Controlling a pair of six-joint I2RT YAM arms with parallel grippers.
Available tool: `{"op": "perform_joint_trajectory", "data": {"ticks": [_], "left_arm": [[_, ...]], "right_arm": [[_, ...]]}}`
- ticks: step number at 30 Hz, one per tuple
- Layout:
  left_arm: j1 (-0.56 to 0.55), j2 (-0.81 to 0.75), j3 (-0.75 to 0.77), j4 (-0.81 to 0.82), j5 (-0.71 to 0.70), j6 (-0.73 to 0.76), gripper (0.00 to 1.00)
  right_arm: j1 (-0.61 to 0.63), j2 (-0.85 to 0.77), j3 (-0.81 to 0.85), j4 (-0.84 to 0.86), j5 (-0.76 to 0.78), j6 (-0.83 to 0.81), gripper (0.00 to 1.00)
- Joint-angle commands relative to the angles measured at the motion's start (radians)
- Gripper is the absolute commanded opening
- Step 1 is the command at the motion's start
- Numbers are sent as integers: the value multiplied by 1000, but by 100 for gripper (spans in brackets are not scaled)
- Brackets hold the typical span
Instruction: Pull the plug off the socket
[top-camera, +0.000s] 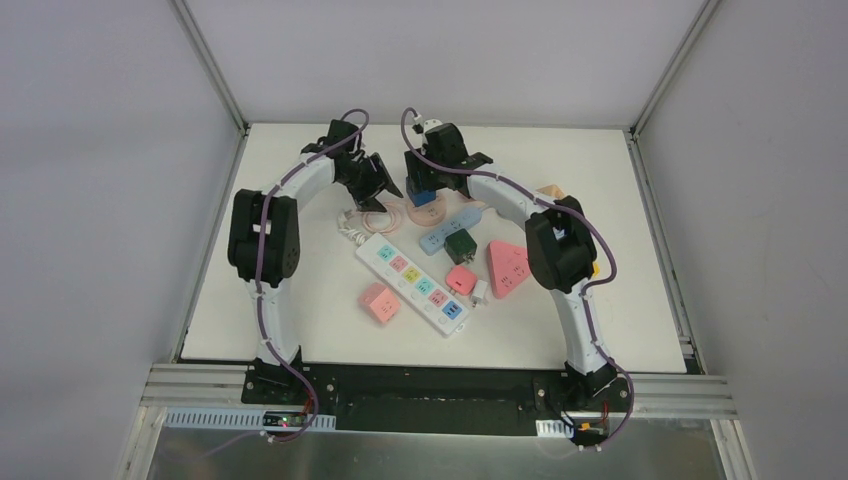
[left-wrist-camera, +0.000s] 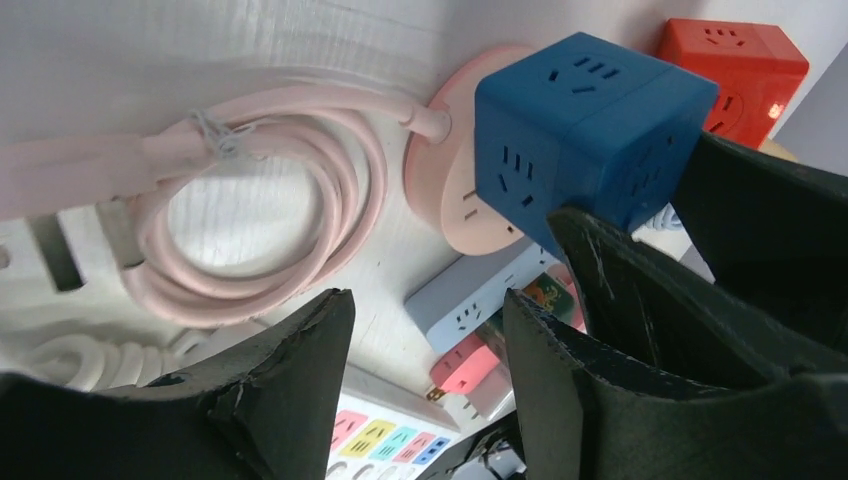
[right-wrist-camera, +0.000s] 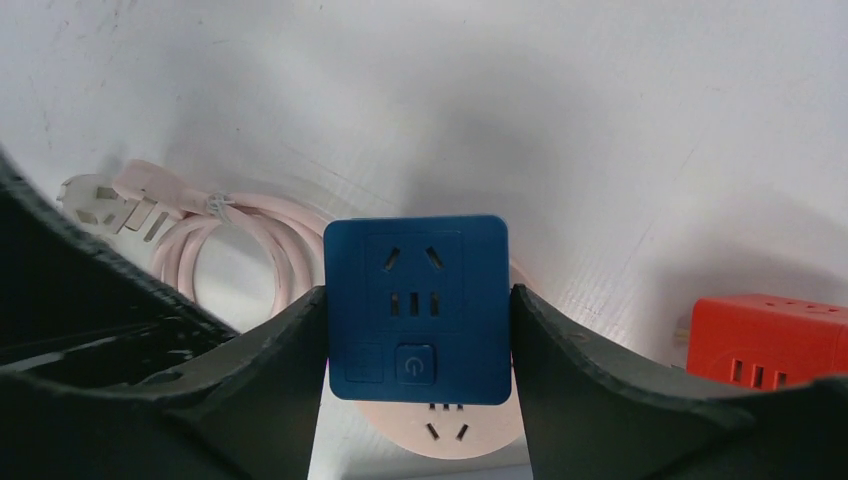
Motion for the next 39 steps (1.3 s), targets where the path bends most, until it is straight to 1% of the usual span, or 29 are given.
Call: {"op": "perform_joint_trajectory", "data": {"ticks": [1, 3, 8, 11, 14, 16, 17, 18, 19, 22, 24, 29, 32, 33, 35, 37, 39], "left_arm": [[-18, 47, -6, 81, 30, -84, 57], [-29, 65, 0, 108, 32, -103, 56], [-50, 110, 23, 112, -2, -129, 54], [-56, 127, 24, 113, -26, -136, 51], [-65, 151, 47, 120, -4, -136, 48], [-71, 169, 62, 116, 0, -133, 44], [-73, 178, 68, 110, 0, -134, 40], [-73, 186, 72, 104, -1, -135, 37], [-73, 193, 74, 97, 0, -138, 34], [-73, 198, 63, 82, -6, -140, 29], [-73, 197, 53, 76, -10, -141, 26], [-73, 198, 33, 55, -25, -139, 22], [-73, 199, 26, 38, -37, -134, 20], [-74, 199, 22, 34, -38, -133, 20], [-73, 199, 17, 24, -45, -132, 19], [-73, 198, 16, 14, -50, -129, 19], [-73, 197, 16, 6, -54, -129, 18]], "right_arm": [[2, -2, 35, 0, -26, 1, 57], [2, -2, 34, 6, -1, 14, 51], [1, -13, 34, 28, 62, 97, 37], [3, -22, 33, 31, 58, 149, 35], [6, -26, 33, 28, 51, 177, 33], [8, -28, 31, 25, 47, 190, 32], [8, -28, 29, 26, 45, 193, 32], [9, -29, 25, 26, 44, 192, 34], [9, -30, 20, 28, 44, 189, 38], [9, -33, 3, 28, 58, 169, 56], [9, -36, -7, 26, 74, 154, 64], [9, -37, -24, 16, 103, 101, 72], [10, -43, -38, 20, 109, 83, 74], [9, -44, -42, 23, 110, 83, 74], [9, -44, -38, 23, 108, 83, 69], [9, -47, -32, 26, 106, 86, 59], [9, -53, -31, 37, 94, 87, 44]]}}
